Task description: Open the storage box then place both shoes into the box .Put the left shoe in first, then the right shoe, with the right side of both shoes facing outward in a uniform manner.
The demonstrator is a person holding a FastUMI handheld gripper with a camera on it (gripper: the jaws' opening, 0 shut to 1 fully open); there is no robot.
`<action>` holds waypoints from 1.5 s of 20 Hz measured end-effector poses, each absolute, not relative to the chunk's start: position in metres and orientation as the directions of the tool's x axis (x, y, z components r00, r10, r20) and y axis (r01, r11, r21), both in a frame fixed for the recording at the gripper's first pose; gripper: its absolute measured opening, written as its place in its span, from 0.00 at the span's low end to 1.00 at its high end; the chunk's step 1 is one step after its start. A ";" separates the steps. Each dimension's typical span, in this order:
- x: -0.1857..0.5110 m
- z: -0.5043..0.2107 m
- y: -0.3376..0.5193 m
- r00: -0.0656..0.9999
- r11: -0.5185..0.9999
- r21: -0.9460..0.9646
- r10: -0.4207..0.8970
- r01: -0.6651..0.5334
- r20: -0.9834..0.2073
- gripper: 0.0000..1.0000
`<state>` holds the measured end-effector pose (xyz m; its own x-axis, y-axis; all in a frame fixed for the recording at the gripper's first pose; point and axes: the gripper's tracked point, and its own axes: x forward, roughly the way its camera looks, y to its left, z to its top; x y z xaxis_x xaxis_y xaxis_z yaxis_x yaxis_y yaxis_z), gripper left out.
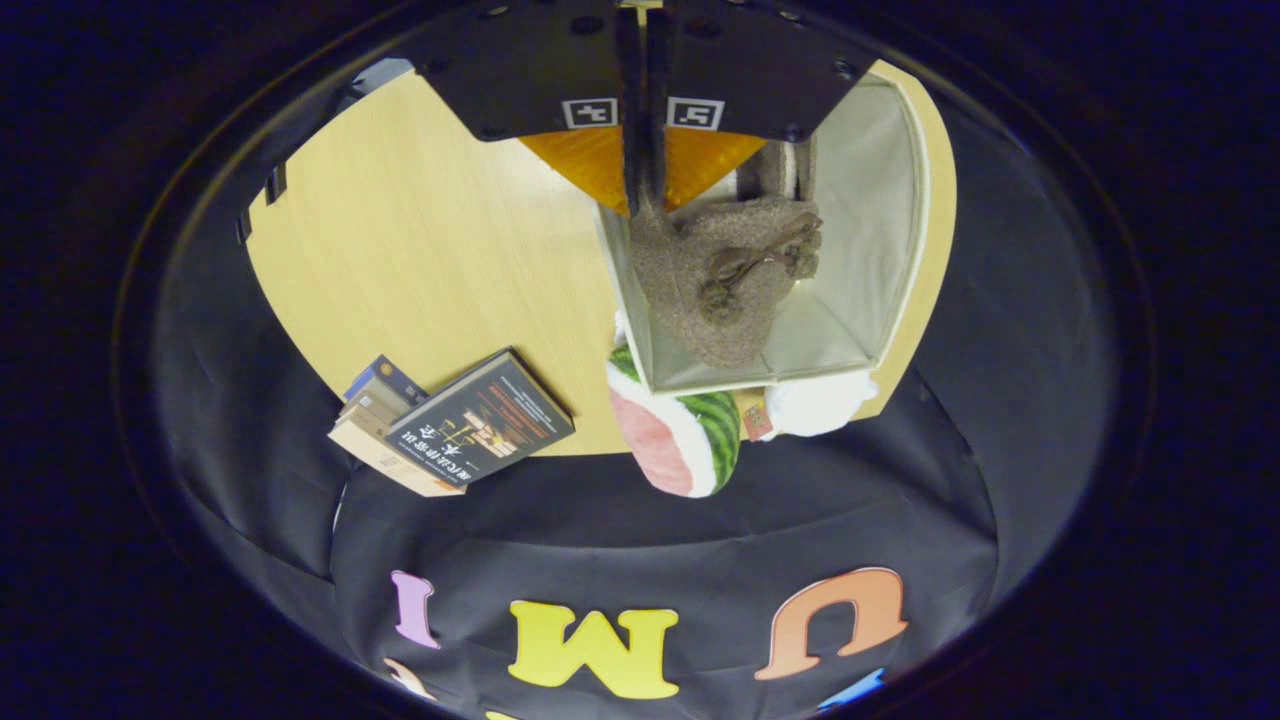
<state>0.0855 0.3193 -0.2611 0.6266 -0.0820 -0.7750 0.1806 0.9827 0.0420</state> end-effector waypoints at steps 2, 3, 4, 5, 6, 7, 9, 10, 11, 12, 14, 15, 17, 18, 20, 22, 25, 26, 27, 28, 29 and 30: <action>0.089 -0.258 0.325 0.638 0.985 0.050 -0.067 0.163 -0.767 0.12; 0.092 -0.254 0.325 0.653 0.987 0.044 -0.068 0.153 -0.755 0.14; 0.094 -0.250 0.326 0.666 0.989 0.042 -0.062 0.140 -0.744 0.14; 0.096 -0.245 0.328 0.680 0.991 0.045 -0.051 0.123 -0.732 0.14; 0.097 -0.240 0.328 0.694 0.993 0.046 -0.042 0.109 -0.719 0.14; 0.096 -0.234 0.328 0.709 0.994 0.050 -0.031 0.093 -0.704 0.16; 0.096 -0.220 0.325 0.738 0.997 0.056 -0.005 0.058 -0.675 0.29; 0.096 -0.213 0.325 0.752 0.998 0.061 0.016 0.032 -0.659 0.41; 0.095 -0.205 0.323 0.765 0.998 0.062 0.030 0.013 -0.644 0.50; 0.093 -0.196 0.317 0.779 0.998 0.061 0.037 0.002 -0.626 0.62; 0.091 -0.180 0.305 0.807 0.998 0.064 0.049 -0.014 -0.589 0.85; 0.089 -0.173 0.297 0.820 0.998 0.061 0.049 -0.018 -0.570 0.86; 0.083 -0.158 0.275 0.842 0.998 0.057 0.048 -0.020 -0.537 0.88; 0.080 -0.152 0.262 0.851 0.998 0.057 0.043 -0.015 -0.523 0.89; 0.073 -0.136 0.234 0.868 0.998 0.060 0.024 0.007 -0.496 0.89; 0.060 -0.118 0.207 0.889 0.997 0.071 0.010 0.025 -0.458 0.92; 0.050 -0.082 0.163 0.925 0.997 0.066 -0.021 0.050 -0.378 0.96; 0.052 -0.069 0.148 0.937 0.997 0.062 -0.030 0.055 -0.348 0.96; 0.049 -0.056 0.135 0.947 0.996 0.058 -0.039 0.061 -0.318 0.96; 0.045 -0.045 0.123 0.956 0.996 0.057 -0.046 0.065 -0.291 0.96; 0.040 -0.033 0.114 0.963 0.996 0.059 -0.048 0.066 -0.265 0.95; 0.037 -0.022 0.106 0.971 0.996 0.061 -0.049 0.065 -0.236 0.95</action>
<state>0.0366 0.1057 -0.0217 0.9706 -0.0487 -0.2355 0.0649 0.9960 0.0613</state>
